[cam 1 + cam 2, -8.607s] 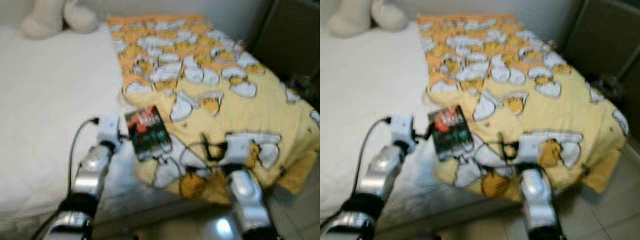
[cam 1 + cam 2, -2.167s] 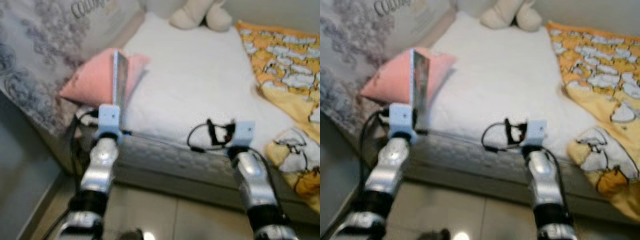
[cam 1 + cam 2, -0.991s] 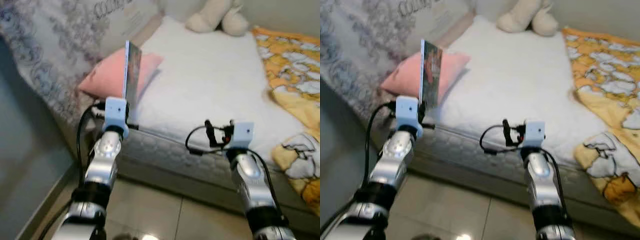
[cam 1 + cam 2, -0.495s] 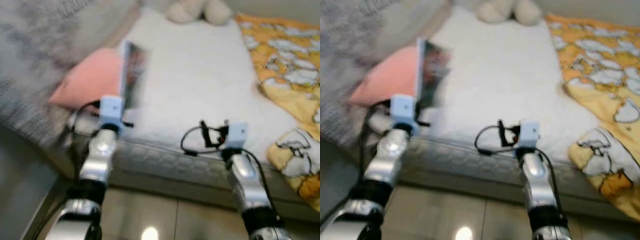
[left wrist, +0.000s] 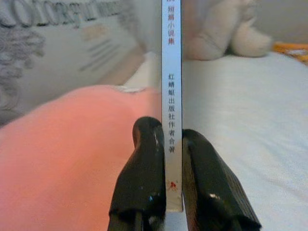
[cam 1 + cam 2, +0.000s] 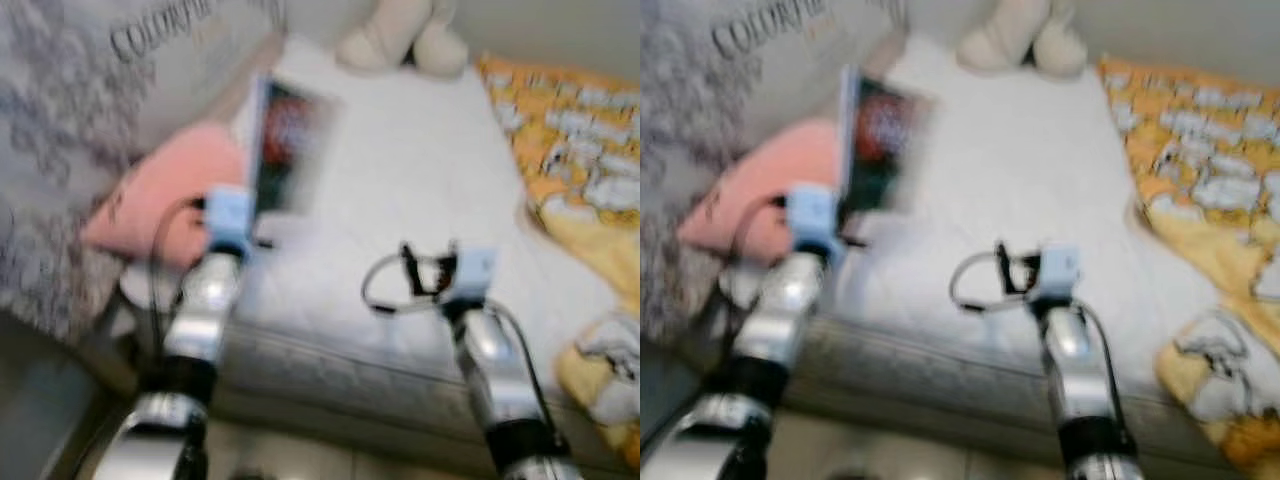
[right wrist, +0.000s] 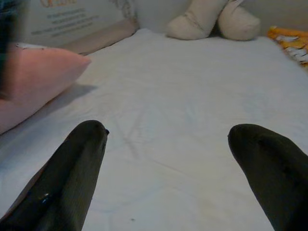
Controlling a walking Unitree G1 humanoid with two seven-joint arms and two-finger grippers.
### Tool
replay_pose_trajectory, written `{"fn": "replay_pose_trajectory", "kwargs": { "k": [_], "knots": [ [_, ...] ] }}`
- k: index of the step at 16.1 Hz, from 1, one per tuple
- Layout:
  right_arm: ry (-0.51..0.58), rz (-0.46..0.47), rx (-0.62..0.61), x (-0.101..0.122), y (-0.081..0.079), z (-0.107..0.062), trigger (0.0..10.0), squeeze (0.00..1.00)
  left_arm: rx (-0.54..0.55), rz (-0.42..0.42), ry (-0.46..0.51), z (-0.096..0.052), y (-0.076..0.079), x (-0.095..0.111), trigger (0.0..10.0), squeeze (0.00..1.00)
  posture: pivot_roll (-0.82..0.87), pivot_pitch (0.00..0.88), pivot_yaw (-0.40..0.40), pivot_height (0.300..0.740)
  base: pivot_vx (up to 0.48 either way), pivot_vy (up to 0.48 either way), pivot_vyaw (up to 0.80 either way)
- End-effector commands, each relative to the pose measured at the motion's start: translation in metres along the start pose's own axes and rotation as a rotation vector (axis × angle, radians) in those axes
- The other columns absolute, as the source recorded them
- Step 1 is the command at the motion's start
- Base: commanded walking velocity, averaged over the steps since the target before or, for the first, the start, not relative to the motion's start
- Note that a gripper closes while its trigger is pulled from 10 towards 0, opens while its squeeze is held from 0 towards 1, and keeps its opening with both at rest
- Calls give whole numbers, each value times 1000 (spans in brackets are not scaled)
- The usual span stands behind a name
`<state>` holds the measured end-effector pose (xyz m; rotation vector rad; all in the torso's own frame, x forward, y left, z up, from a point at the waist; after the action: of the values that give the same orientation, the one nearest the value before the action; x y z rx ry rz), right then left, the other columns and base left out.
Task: Clean up the room
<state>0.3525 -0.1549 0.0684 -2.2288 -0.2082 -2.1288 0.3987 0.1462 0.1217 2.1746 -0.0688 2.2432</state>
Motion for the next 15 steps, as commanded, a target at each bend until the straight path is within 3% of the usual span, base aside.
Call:
{"fn": "replay_pose_trajectory", "kwargs": {
  "k": [1, 4, 6, 7, 9, 10, 12, 13, 15],
  "knots": [
    [18, -17, -35, 5, 16, -2, 10000, 533, -57, -14, 51, 6, 19, 16, 10000, 0, -9, 0, -24, 740, 480, 0, 0],
    [18, -18, -31, 6, 16, -4, 10000, 537, -213, -17, -34, 14, 45, 8, 10000, 0, -19, 0, -32, 740, 160, 0, 0],
    [12, -32, -15, 5, 15, -8, 10000, 537, -388, 5, -114, 21, 72, 7, 10000, 0, -40, 0, -42, 740, 0, 0, 0],
    [7, -52, -3, 6, 17, -17, 10000, 537, -513, -38, -173, 23, 91, 10, 10000, 0, -86, 0, -55, 740, 0, 0, 0],
    [-5, -90, 12, 8, 22, -42, 10000, 537, -685, -247, -250, 19, 124, 19, 10000, 0, -178, 17, -67, 740, 0, 0, 0],
    [-33, -100, 5, 6, 27, -59, 10000, 537, -758, -440, -379, 10, 139, 7, 10000, 0, -226, 53, -75, 740, 0, 0, 0],
    [-73, -111, -10, 5, 36, -88, 10000, 533, -736, -548, -519, -2, 141, -20, 10000, 0, -304, 97, -84, 740, 0, 0, 0],
    [-107, -115, -29, 3, 40, -103, 10000, 537, -648, -539, -570, -4, 128, -38, 10000, 0, -327, 110, -85, 740, 0, 0, 0],
    [-133, -117, -42, 5, 43, -117, 10000, 537, -606, -514, -590, -4, 115, -46, 10000, 0, -356, 122, -87, 740, 0, 0, 0]
  ]
}}
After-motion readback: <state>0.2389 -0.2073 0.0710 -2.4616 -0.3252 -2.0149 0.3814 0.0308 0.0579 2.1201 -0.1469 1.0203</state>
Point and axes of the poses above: a point about 5 cm out from each wrist's last joint towards the gripper, its own z axis pointing out of the wrist towards the gripper, its own x axis along the axis of the wrist's last joint, y = z × x, the point moved 5 cm from there along z, pointing out of the wrist towards the gripper, and after that the axes turned 5 degrees about -z, right-handed, at the moved point
